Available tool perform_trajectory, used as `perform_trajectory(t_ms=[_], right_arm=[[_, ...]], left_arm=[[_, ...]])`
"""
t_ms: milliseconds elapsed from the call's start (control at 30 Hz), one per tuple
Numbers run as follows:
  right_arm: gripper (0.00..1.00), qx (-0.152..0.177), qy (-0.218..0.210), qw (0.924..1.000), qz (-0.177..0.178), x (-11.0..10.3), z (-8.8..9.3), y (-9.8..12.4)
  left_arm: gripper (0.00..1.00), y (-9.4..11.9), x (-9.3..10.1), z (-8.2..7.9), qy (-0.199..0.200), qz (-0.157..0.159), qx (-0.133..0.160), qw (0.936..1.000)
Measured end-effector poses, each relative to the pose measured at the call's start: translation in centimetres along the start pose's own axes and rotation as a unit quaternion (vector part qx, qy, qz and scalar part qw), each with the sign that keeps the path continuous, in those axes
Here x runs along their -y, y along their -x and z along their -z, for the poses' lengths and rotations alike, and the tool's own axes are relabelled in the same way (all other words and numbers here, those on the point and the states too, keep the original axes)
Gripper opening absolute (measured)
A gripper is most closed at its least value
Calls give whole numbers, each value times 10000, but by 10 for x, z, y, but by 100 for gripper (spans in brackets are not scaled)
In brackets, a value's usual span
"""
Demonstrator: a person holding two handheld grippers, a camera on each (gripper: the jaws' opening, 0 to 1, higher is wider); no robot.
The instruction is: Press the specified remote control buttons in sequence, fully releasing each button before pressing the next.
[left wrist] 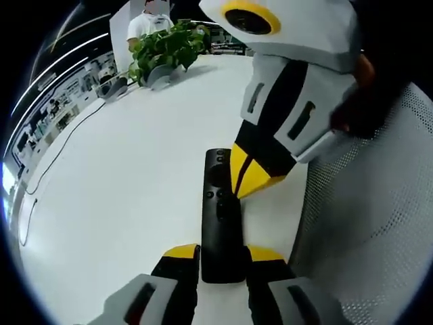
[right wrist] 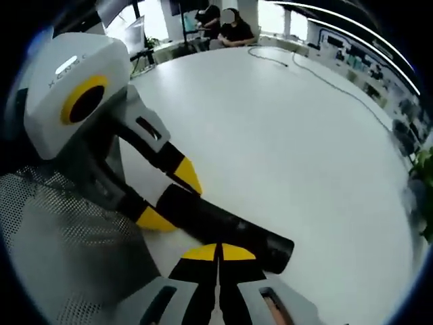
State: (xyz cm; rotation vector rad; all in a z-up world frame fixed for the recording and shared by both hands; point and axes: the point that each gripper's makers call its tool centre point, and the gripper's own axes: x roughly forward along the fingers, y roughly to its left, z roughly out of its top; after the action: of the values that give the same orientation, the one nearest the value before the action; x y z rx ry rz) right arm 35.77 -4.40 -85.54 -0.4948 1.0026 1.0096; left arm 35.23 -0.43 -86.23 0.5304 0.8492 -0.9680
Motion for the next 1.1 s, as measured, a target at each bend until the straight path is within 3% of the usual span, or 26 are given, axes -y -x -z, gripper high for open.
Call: perform_trajectory(t_ms=[67, 233, 500, 567, 867, 1033, 1100], right_arm=[[0, 11, 21, 10000, 32, 1, 0, 1], [0, -33, -33, 10000, 7, 0, 1, 1], [0, 85, -114, 9999, -2, 1, -2, 0], [0, 114, 9, 9999, 11, 1, -3, 0], [0, 162, 11, 9999, 41, 2, -5, 0], [0, 90, 265, 9995, 129, 1, -5, -2], [0, 74, 724, 9970, 249, 1, -7, -3]], left_arm=[[32, 1, -1, -1, -122, -87, 39, 9999], [25, -3, 2, -6, -644, -168, 155, 9977], [24, -3, 4, -5, -467, -77, 196, 9987], [24, -3, 3, -4, -177, -46, 177, 9997], [24, -2, 4, -4, -267, -31, 207, 9994], [24, -1, 4, -4, -265, -26, 226, 9994], [23, -2, 4, -4, -323, -39, 217, 9992]])
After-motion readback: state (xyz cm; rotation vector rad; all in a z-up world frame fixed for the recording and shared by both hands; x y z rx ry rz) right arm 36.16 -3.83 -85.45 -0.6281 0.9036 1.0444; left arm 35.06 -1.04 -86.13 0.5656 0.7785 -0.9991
